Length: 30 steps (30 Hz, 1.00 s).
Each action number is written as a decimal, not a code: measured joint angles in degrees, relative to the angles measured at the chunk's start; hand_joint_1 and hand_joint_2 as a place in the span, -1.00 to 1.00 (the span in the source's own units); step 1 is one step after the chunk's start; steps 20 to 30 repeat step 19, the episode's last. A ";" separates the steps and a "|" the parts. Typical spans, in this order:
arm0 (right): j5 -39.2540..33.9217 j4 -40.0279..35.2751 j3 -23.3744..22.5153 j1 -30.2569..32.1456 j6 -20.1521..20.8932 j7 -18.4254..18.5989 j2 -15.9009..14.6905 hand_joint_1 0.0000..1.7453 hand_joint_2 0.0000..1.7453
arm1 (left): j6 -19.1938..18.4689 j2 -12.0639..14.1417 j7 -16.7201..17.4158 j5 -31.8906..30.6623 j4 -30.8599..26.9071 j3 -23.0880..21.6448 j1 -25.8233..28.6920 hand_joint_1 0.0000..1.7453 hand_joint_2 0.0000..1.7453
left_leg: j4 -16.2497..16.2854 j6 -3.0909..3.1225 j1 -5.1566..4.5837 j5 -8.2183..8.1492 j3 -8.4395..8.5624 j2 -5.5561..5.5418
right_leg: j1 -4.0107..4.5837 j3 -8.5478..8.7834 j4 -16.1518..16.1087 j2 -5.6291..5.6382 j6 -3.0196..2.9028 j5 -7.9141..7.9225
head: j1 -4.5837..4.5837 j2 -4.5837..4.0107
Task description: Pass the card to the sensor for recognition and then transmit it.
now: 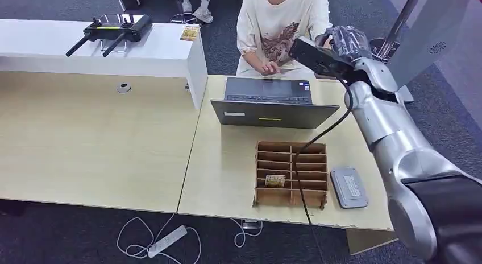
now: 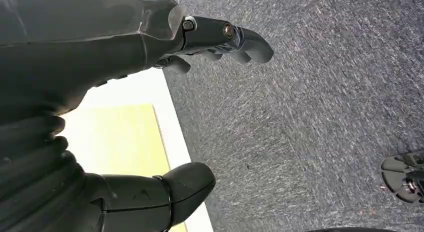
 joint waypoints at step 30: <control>-6.44 1.25 -3.62 -0.08 -4.04 -6.60 0.00 -1.00 1.00 | 0.59 0.02 0.17 0.04 0.00 -0.04 0.02 -1.00 1.00 | 0.00 0.00 0.00 0.00 0.00 0.01 | 0.00 0.00 0.01 0.00 0.00 0.01 | 0.02 0.00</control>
